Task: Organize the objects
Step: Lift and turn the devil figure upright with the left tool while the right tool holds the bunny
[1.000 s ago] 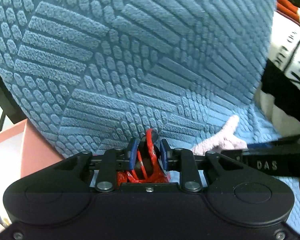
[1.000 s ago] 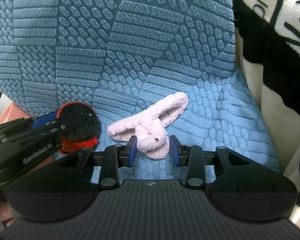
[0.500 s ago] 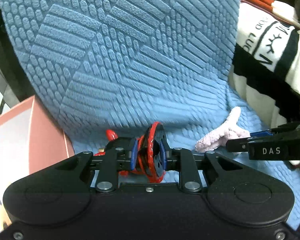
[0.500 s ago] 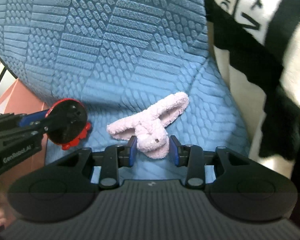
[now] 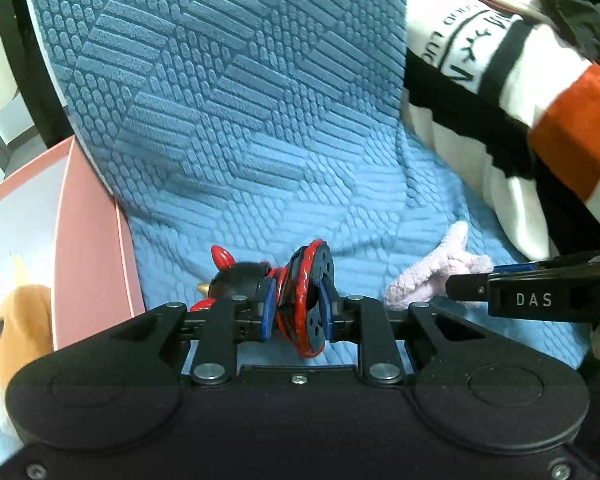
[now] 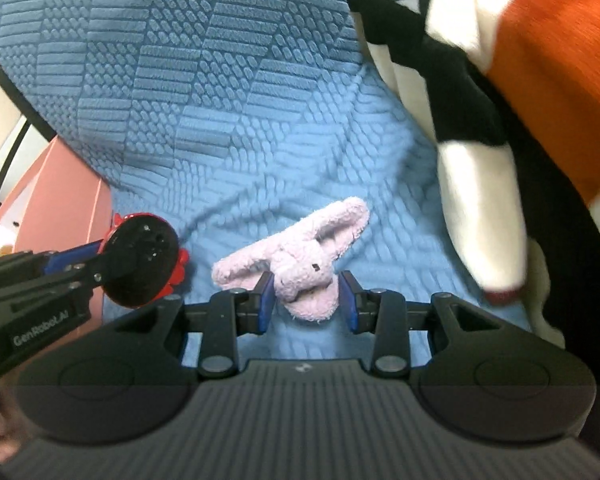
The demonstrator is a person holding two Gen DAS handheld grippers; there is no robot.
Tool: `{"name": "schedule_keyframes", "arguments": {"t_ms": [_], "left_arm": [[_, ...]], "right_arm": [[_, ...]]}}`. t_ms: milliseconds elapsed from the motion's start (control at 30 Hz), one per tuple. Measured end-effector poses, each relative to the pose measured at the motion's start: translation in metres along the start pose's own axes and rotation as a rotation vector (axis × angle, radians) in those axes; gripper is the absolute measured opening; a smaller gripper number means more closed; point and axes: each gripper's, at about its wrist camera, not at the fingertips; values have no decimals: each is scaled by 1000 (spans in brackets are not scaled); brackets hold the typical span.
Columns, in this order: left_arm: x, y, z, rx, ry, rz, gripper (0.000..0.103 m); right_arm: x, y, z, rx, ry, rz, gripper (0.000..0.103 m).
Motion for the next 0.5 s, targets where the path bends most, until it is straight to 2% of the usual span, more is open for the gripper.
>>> {"name": "schedule_keyframes", "arguments": {"t_ms": [67,167,333,500], "left_arm": [[-5,-8,-5,-1,-2,3,20],[-11,-19,-13,-25,-8,6,11],[-13,-30,-28,-22,1,-12,11],[-16,-30,-20,1,-136,4,12]], "right_arm": [[-5,-5,2,-19,-13,-10,37],[-13,-16,0,-35,-24,-34,37],[-30,-27,-9,-41,-15,-47,37],[-36,-25,-9,-50,-45,-71,37]]}}
Point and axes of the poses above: each gripper's, at about its wrist camera, not at the fingertips, and y roughly the way its jaws point, z to its left, x to its top, and after that the axes turned 14 degrees about -z, right-handed
